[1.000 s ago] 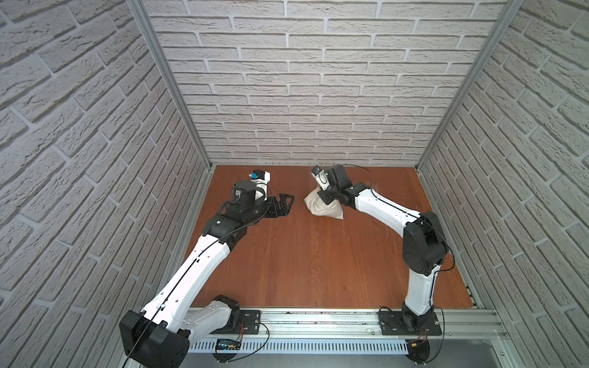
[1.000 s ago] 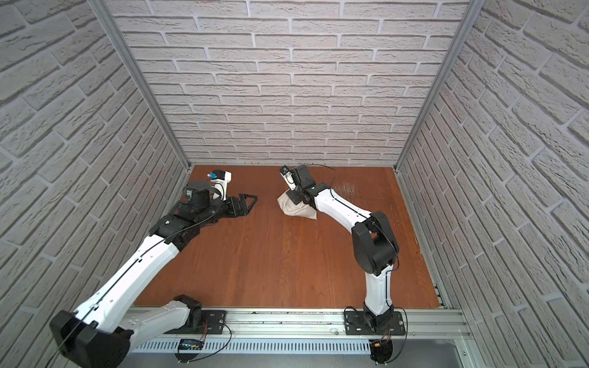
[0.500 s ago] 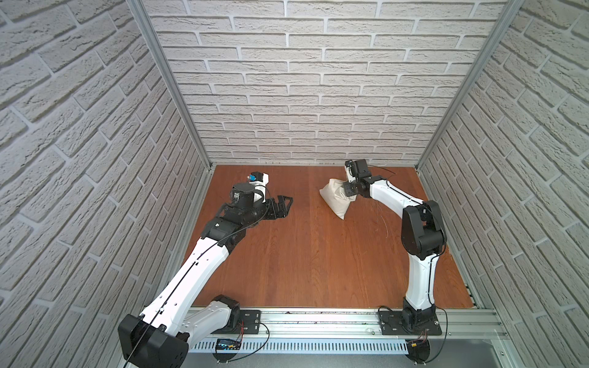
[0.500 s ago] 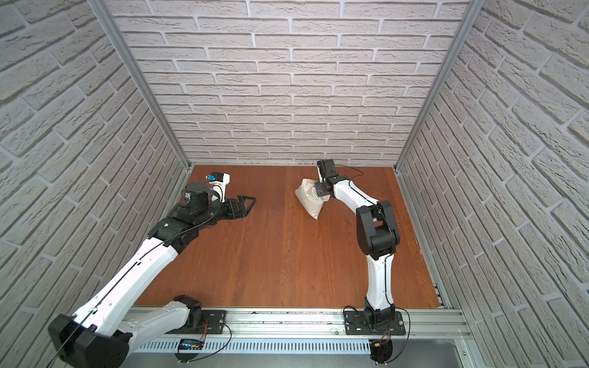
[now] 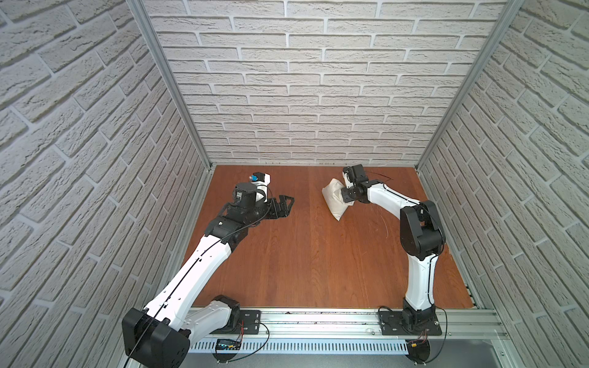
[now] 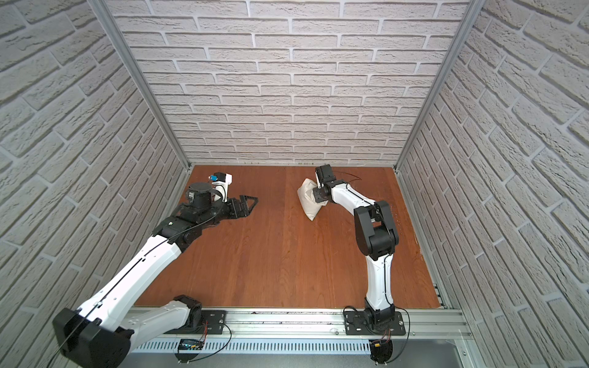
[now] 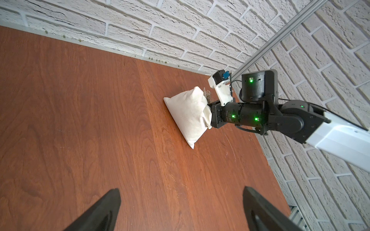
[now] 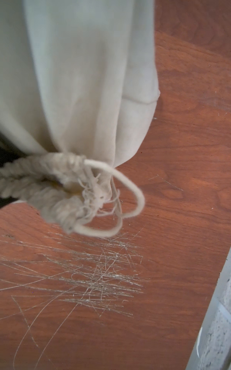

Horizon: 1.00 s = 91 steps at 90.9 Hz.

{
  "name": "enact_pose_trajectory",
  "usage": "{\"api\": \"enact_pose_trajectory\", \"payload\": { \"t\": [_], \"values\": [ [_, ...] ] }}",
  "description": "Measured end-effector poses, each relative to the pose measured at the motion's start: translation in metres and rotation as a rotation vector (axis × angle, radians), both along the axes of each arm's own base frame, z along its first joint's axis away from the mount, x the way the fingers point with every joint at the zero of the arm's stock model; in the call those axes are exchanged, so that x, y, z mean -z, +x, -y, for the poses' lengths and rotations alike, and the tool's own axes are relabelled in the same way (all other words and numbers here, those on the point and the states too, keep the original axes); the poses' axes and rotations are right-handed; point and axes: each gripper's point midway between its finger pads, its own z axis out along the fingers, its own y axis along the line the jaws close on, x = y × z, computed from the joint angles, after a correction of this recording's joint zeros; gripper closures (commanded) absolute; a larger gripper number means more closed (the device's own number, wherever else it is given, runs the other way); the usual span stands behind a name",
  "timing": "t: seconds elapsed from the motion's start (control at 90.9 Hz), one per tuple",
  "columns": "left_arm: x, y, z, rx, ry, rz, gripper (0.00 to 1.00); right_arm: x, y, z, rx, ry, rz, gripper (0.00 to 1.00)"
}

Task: Close the soil bag
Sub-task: Place the soil bag at the center of the board.

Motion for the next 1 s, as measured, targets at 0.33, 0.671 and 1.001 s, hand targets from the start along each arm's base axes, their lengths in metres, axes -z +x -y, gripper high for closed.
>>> {"api": "enact_pose_trajectory", "payload": {
  "t": [0.33,0.671,1.001],
  "values": [
    [0.002,0.0,0.0,0.0,0.002,-0.004,0.02,-0.011,-0.006,0.0,0.012,0.027,-0.007,0.46],
    [0.003,0.0,0.0,0.0,0.001,-0.002,0.02,-0.08,-0.016,-0.003,0.005,0.104,0.094,0.3],
    [0.006,0.0,-0.001,-0.002,0.004,-0.007,0.02,-0.089,-0.029,-0.003,0.0,0.126,0.086,0.23]
  ]
}}
